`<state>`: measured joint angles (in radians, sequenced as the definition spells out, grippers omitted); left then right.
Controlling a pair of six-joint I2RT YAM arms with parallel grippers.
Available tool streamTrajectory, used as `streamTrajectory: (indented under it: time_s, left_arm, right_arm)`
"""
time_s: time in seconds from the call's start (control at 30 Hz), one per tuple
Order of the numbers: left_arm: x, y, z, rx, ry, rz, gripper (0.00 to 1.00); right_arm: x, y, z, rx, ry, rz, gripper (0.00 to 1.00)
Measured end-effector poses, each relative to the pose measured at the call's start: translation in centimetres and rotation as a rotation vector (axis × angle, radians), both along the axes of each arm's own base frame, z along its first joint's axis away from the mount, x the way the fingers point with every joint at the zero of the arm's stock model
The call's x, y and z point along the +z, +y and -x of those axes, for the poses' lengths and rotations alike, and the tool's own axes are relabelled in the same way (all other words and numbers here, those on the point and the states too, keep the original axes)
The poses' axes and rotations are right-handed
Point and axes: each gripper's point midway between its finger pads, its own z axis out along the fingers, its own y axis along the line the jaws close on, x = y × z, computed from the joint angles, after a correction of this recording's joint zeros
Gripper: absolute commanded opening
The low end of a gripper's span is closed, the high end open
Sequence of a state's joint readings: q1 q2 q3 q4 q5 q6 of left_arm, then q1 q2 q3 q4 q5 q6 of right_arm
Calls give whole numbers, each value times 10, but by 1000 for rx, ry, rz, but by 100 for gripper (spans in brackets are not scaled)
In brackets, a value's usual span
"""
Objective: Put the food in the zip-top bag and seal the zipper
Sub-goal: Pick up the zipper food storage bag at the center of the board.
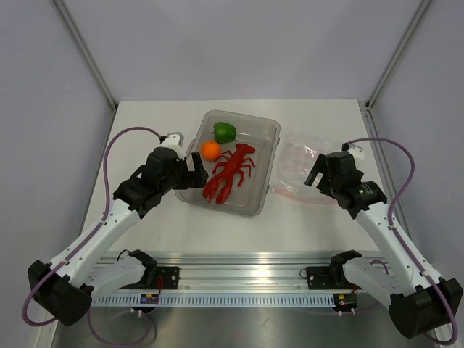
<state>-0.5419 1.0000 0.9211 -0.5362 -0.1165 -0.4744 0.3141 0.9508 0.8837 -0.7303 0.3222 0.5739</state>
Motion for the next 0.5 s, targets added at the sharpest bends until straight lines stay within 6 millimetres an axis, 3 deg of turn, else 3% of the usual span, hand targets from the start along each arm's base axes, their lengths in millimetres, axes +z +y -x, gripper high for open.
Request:
streamTrajectory:
  time_s: [0.5]
  left_arm:
    - [-2, 2, 2, -40, -6, -42, 99]
  right_arm:
    - [-47, -1, 17, -86, 97, -50, 99]
